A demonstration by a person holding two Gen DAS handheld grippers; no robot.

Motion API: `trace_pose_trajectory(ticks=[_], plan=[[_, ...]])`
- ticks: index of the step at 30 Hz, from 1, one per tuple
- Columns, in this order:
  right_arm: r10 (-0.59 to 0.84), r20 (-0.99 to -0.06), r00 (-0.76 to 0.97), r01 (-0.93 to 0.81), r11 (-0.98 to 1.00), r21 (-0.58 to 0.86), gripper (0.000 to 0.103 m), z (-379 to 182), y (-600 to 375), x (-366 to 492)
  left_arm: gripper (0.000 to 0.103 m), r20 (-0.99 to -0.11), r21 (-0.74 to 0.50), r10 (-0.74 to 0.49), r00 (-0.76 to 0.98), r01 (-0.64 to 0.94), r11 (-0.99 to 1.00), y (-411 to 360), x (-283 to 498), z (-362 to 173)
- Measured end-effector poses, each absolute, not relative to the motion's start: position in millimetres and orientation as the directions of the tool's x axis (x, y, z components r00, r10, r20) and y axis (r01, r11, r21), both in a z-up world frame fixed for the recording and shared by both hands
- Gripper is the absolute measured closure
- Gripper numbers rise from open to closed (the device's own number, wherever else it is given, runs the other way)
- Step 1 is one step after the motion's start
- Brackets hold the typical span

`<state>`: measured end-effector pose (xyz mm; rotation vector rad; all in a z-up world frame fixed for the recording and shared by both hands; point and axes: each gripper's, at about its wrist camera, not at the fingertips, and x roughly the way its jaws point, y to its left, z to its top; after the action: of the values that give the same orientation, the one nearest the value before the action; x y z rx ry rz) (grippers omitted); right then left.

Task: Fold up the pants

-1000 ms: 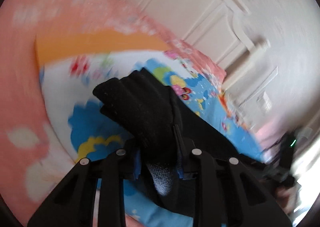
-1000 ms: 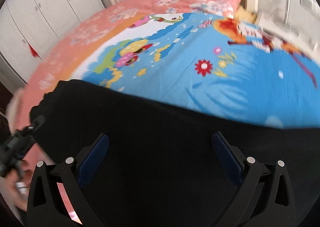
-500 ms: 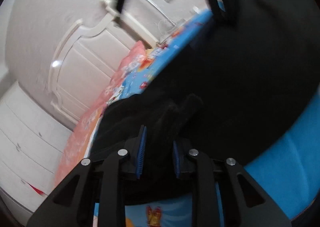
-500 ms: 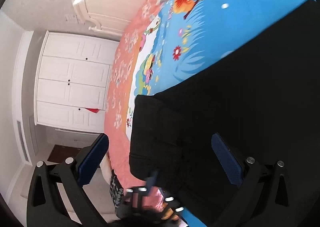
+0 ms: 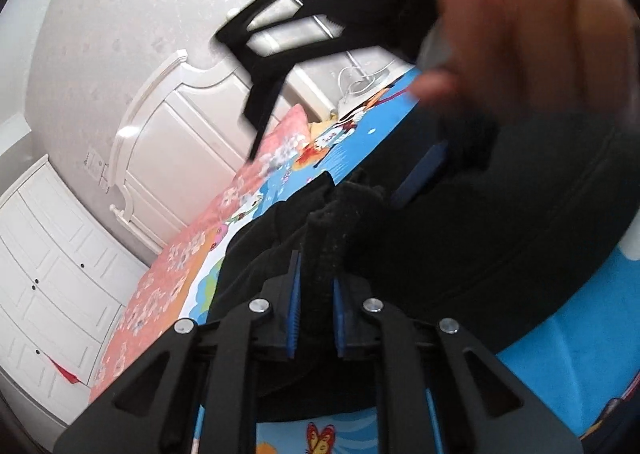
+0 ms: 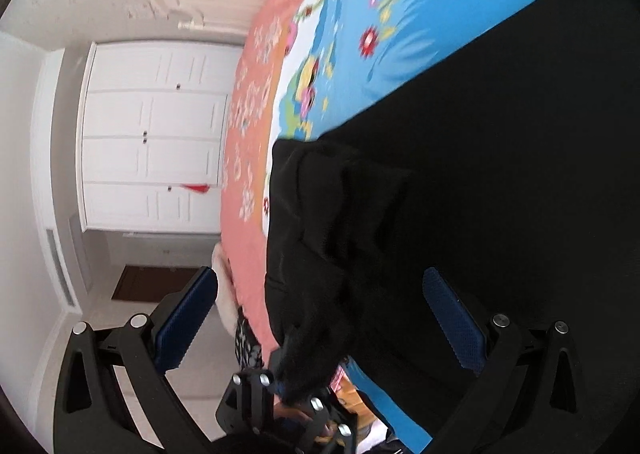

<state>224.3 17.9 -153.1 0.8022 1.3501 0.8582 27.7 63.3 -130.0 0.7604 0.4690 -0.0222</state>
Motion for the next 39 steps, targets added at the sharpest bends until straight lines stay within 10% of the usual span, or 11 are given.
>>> trace_pose_trajectory(ticks=[3, 11, 34, 39], plan=[[0.871, -0.492, 0.01, -0.074, 0.491, 0.868, 0.012, -157, 33, 229, 0.09, -0.424, 0.653, 0.124, 0.897, 0.207, 0.729, 59, 24, -133], [0.823, -0.559, 0.102, -0.118, 0.568, 0.815, 0.074, -152, 4, 229, 0.091, -0.391, 0.667, 0.074, 0.918, 0.227, 0.71, 38, 22, -132], [0.728, -0.63, 0.27, -0.094, 0.671, 0.735, 0.079, -146, -96, 216, 0.091, -0.425, 0.643, -0.089, 0.901, 0.369, 0.671, -20, 40, -142], [0.663, -0.692, 0.285, -0.102, 0.739, 0.666, 0.078, -139, -98, 214, 0.056, -0.48, 0.595, -0.12, 0.869, 0.423, 0.684, -4, 39, -146]])
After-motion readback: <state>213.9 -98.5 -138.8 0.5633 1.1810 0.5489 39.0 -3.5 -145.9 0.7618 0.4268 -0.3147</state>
